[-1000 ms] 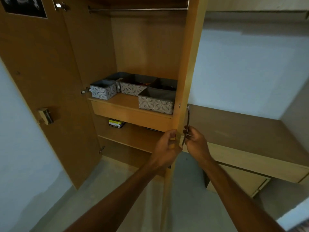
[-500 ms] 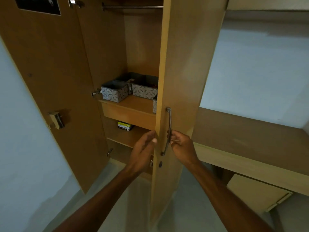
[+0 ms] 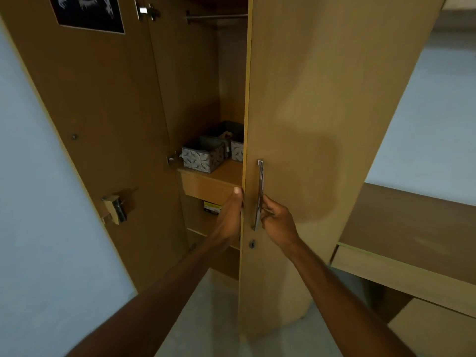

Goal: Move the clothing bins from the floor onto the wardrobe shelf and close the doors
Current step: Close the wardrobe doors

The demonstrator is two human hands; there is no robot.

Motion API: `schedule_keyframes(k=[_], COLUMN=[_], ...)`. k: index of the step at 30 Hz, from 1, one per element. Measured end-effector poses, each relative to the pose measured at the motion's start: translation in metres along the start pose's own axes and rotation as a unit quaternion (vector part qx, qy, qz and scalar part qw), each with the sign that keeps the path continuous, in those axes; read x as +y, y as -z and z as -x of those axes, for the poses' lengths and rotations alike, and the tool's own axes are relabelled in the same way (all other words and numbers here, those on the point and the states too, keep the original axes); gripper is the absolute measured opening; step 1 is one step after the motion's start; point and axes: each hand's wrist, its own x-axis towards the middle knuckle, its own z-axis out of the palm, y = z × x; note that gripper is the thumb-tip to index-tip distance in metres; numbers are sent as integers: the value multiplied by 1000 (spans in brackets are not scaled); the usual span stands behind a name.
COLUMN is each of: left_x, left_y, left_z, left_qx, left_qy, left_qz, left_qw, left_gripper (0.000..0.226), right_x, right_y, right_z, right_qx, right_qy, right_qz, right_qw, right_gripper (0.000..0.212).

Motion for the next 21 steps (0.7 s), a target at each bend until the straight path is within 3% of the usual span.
schedule_keyframes(k=[11,21], left_x=[-11,-37], left_y=[35,46], left_z=[-96,-201], left_qx=[-45,-58], left_qy=[4,23], left_qz=[7,9], left_qw=[999,998], left_gripper=[37,60], right_x=[15,34], right_y=[-37,-40], right_z=[-95,-189], right_qx=[0,9], right_qy=[-2,-16], right_qz=[16,-1], right_qw=[1000,1000], right_gripper=[59,61])
